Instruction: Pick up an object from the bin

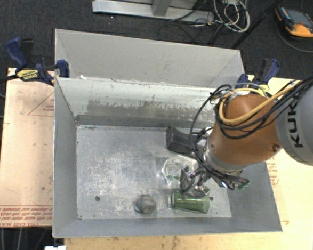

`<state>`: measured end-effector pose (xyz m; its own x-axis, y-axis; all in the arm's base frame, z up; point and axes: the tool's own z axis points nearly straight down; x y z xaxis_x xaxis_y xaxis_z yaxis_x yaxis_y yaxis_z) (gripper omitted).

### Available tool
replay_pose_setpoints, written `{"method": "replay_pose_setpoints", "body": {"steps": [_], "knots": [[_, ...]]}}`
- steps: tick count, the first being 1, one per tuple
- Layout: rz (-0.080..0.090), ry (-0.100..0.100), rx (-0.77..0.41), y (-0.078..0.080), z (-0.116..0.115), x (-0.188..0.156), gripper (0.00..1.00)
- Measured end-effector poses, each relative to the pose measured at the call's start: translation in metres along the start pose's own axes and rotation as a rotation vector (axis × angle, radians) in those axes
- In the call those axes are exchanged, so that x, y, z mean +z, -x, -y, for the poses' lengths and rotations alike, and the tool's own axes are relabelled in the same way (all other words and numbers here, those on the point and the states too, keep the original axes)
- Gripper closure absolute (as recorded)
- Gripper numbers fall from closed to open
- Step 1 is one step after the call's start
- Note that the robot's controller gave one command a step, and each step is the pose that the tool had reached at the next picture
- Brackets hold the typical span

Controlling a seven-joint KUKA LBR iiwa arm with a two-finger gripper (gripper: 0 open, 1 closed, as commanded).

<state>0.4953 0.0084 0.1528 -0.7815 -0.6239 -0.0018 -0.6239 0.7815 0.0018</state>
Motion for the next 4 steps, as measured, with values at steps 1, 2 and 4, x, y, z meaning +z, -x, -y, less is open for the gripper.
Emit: {"method": "replay_pose_setpoints", "body": {"steps": [1,2,4], "knots": [[0.001,-0.002,0.066,0.005,0.007,-0.005,0.0],[0.001,-0.001,0.066,0.005,0.007,-0.005,0.0],[0.004,-0.002,-0.228,-0.016,0.01,0.07,1.0]]}}
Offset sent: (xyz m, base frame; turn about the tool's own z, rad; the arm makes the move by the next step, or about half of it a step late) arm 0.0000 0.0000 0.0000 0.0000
